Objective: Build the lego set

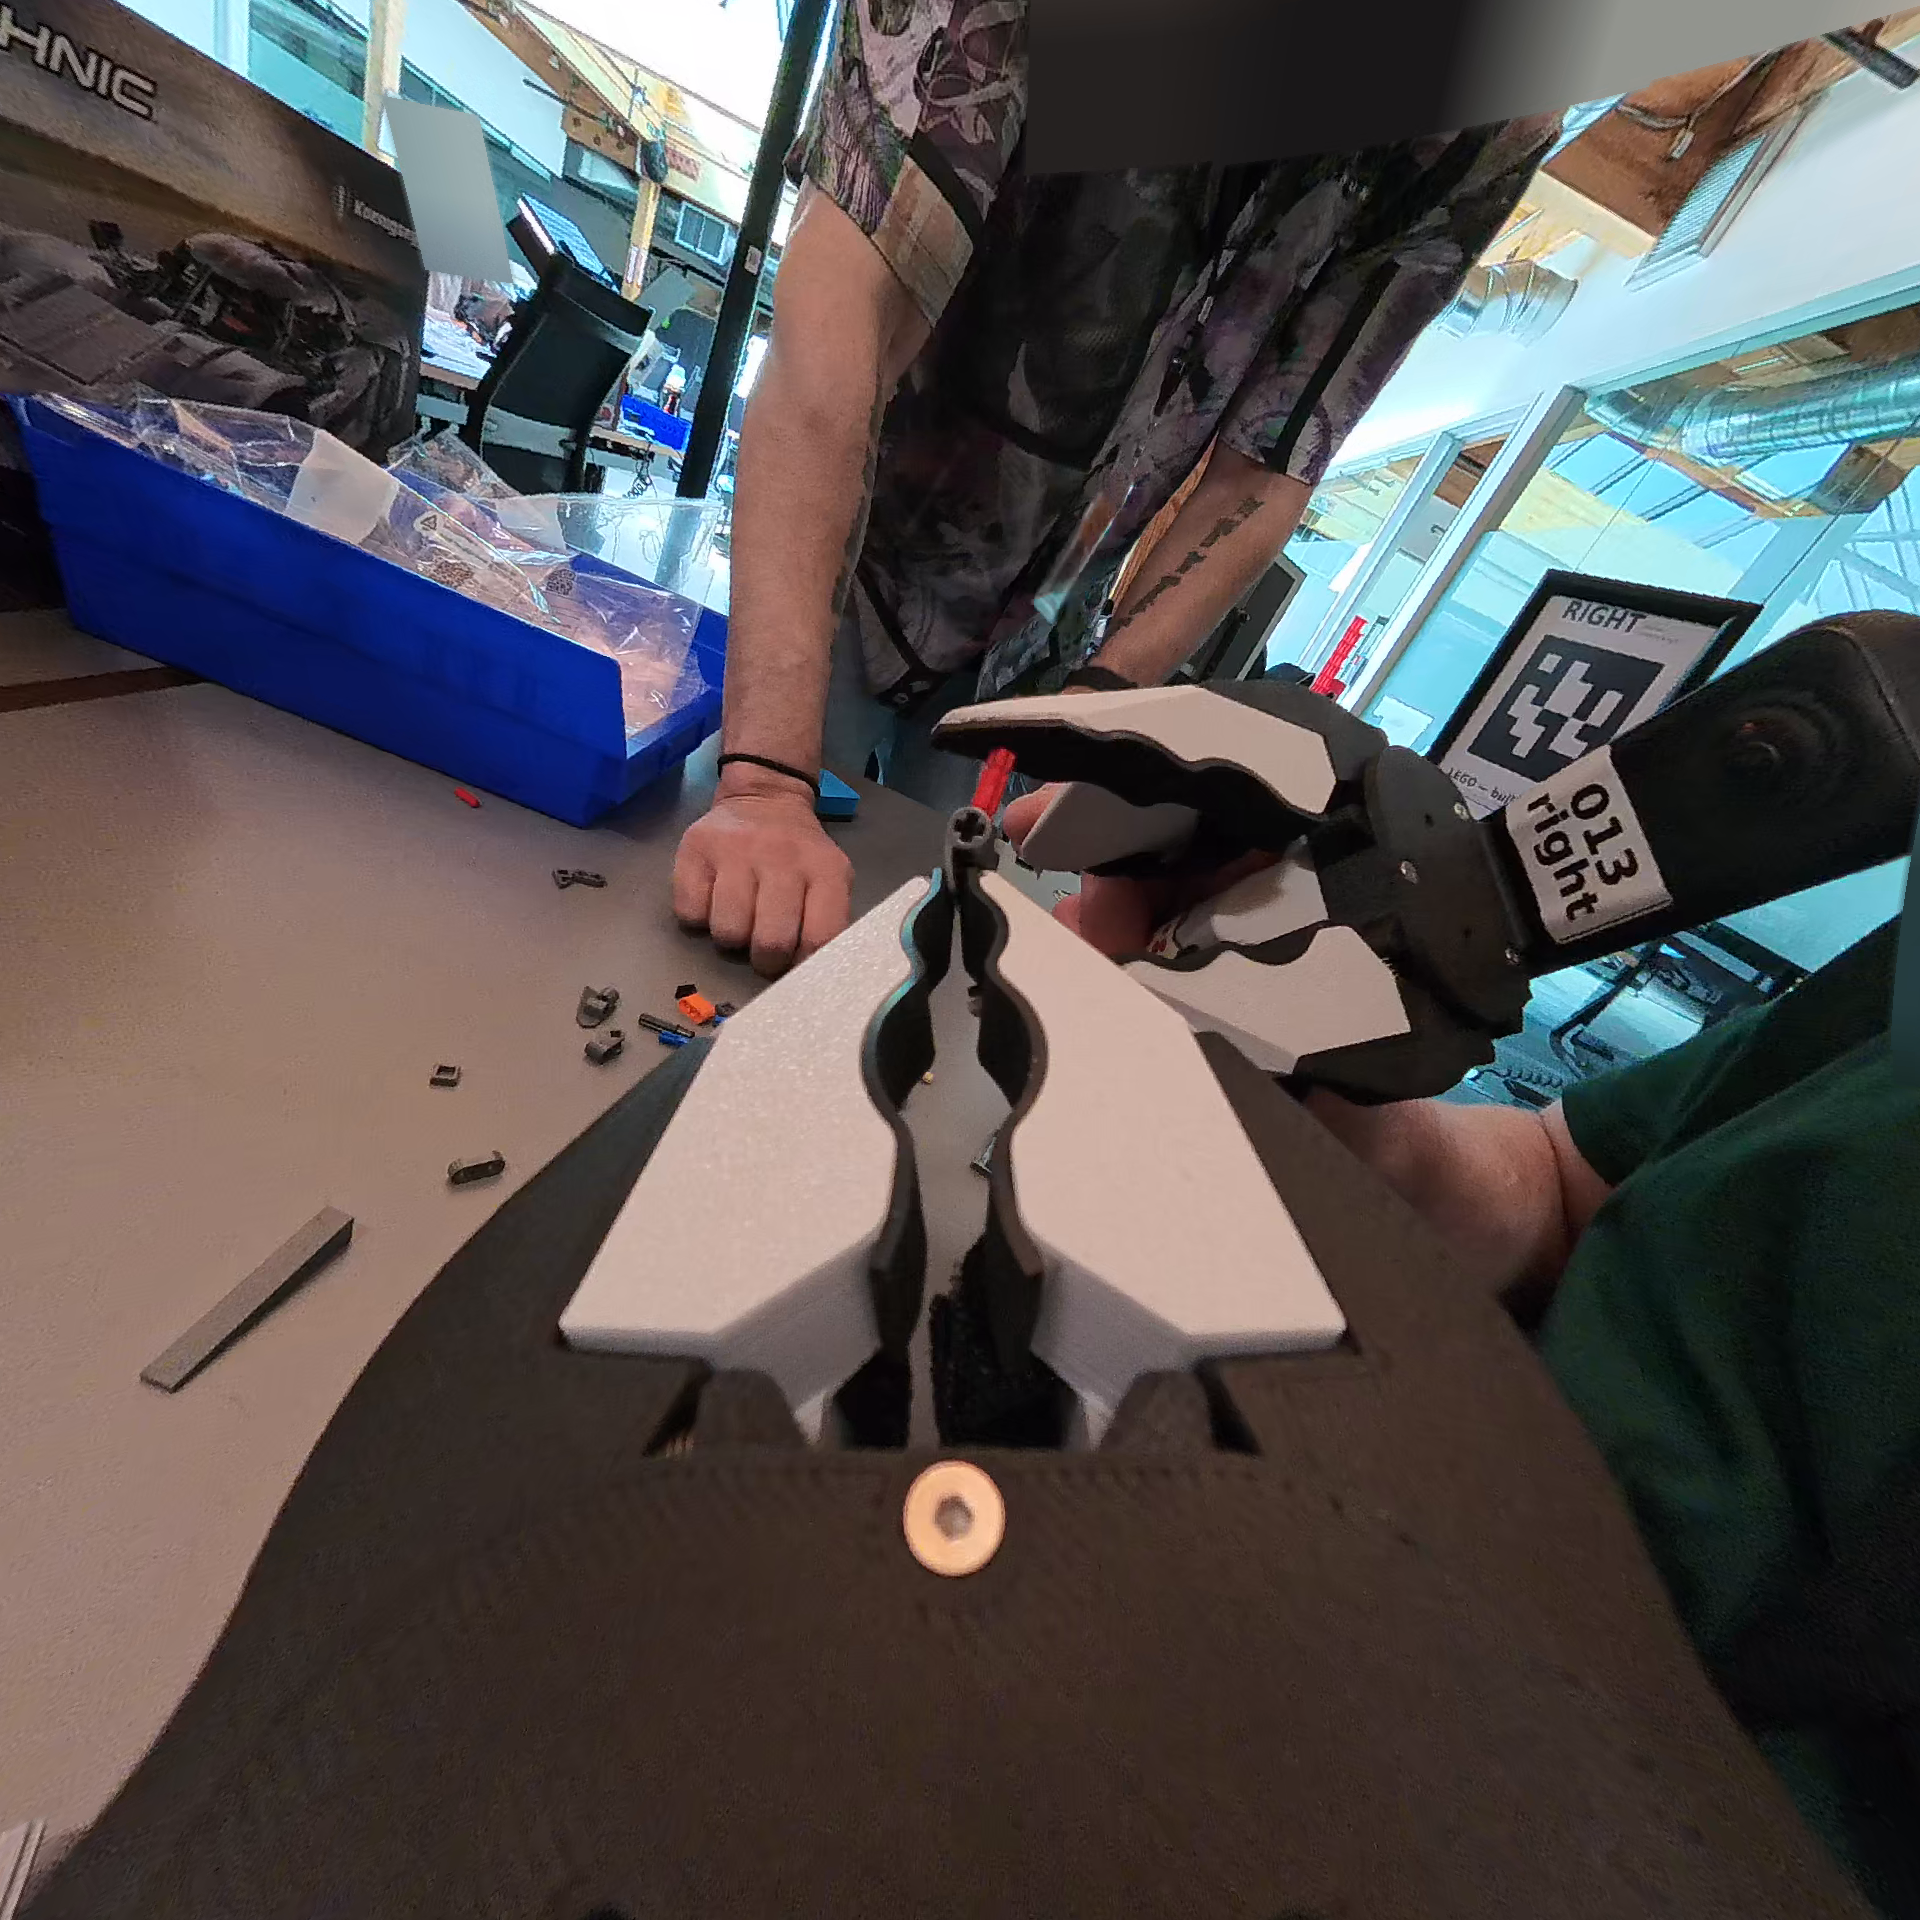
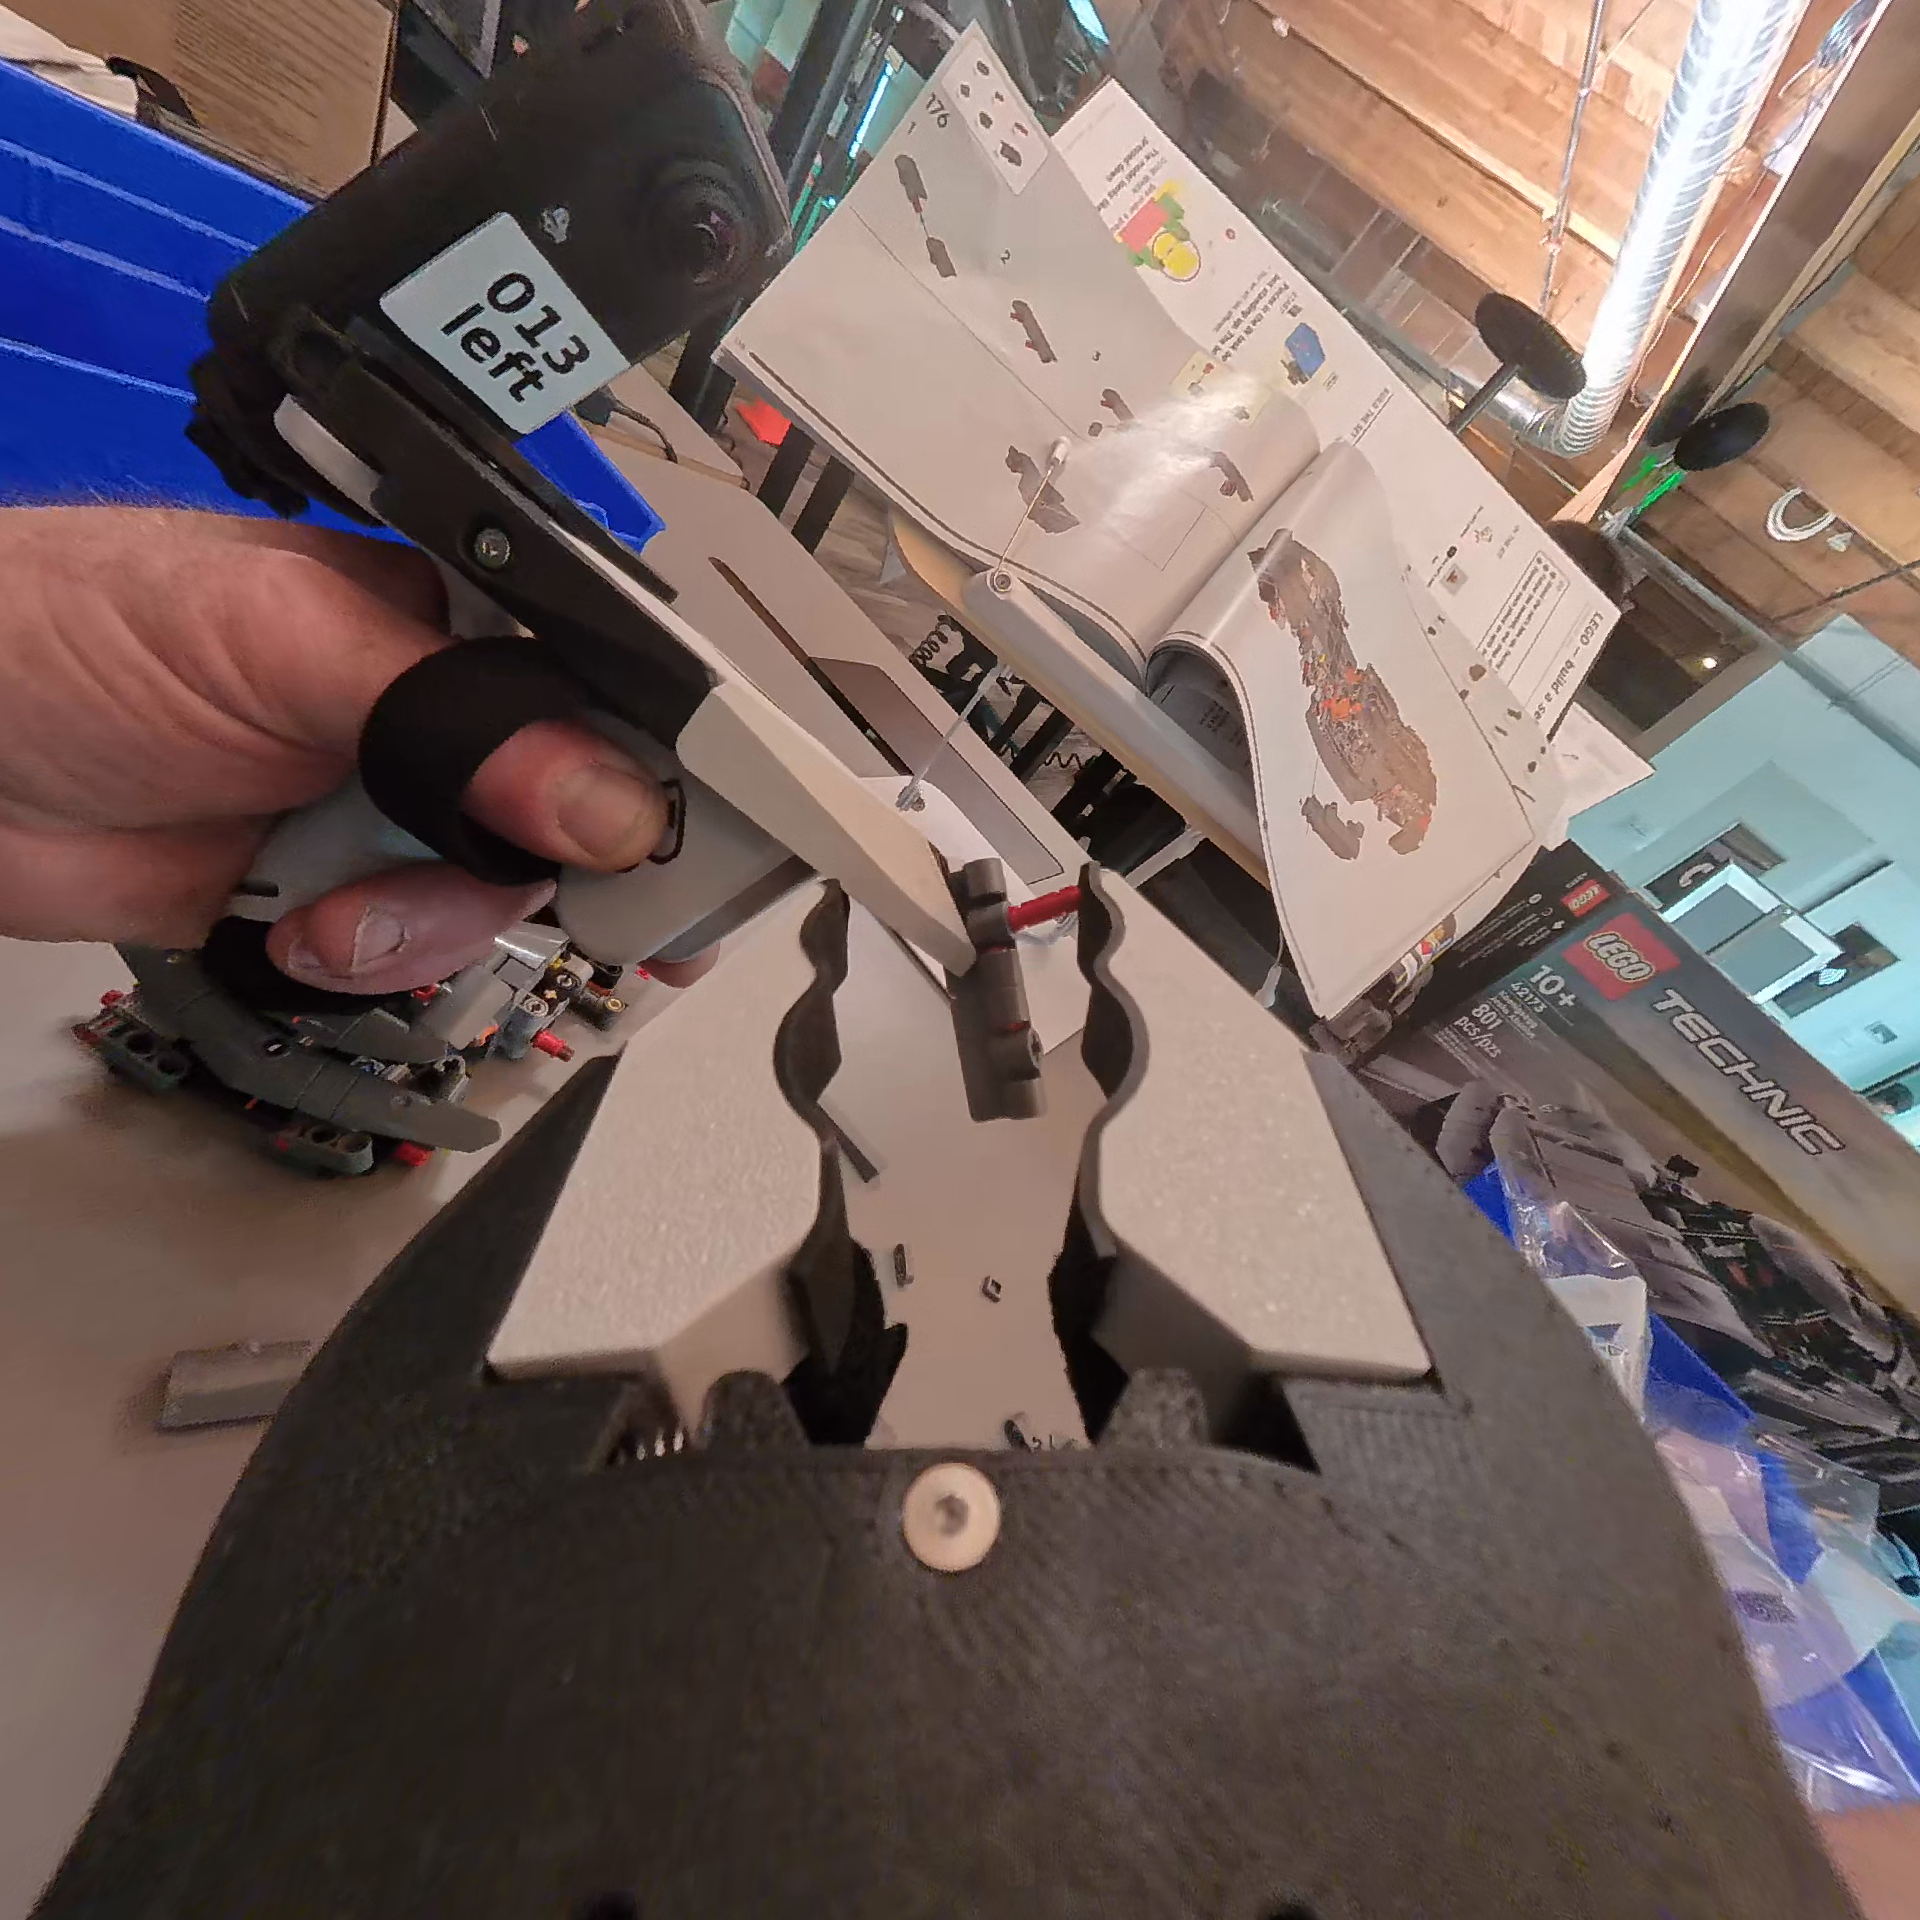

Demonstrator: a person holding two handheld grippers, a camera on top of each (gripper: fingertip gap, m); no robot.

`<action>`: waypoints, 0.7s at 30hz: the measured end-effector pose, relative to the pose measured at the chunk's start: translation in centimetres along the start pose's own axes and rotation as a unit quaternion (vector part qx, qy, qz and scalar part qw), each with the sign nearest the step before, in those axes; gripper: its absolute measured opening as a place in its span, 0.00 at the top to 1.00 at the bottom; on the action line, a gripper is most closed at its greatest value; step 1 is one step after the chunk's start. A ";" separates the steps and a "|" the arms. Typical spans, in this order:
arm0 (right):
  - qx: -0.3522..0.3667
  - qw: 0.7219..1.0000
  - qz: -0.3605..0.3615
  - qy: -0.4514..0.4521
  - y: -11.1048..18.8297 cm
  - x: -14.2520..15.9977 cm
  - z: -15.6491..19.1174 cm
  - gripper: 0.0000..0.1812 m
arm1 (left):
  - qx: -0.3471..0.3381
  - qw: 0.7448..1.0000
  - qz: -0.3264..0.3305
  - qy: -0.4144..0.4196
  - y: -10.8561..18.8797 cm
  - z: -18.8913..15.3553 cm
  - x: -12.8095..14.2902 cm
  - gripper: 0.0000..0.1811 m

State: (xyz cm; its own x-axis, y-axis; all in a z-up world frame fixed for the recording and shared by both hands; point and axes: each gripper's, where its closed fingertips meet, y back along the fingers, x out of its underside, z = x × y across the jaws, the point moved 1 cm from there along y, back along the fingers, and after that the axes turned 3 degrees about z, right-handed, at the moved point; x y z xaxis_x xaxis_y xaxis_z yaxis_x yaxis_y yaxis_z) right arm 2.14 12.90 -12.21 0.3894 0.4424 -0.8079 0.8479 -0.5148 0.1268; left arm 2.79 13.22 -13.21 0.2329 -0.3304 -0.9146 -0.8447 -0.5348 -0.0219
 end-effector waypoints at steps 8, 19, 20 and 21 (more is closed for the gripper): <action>-0.004 1.000 0.000 -0.010 0.0 0.3 0.0 0.76 | -0.006 1.000 0.002 -0.006 -0.1 0.1 0.1 1.00; -0.005 1.000 0.006 -0.017 -0.1 0.5 0.0 0.76 | -0.015 1.000 0.000 -0.015 -0.1 0.3 0.2 1.00; -0.008 1.000 0.009 -0.021 -0.1 0.6 0.0 0.76 | -0.017 1.000 0.001 -0.017 -0.1 0.3 0.2 1.00; -0.009 1.000 0.009 -0.022 -0.1 0.5 0.0 0.76 | -0.017 1.000 0.000 -0.019 -0.1 0.2 0.2 1.00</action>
State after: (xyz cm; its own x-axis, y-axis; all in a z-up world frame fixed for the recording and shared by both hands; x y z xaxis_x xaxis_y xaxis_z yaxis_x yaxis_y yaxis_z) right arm 2.25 13.18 -12.67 0.3896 0.3999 -0.8296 0.8471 -0.5091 0.1524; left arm 2.80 13.39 -13.46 0.2130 -0.3011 -0.9295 -0.8278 -0.5609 -0.0080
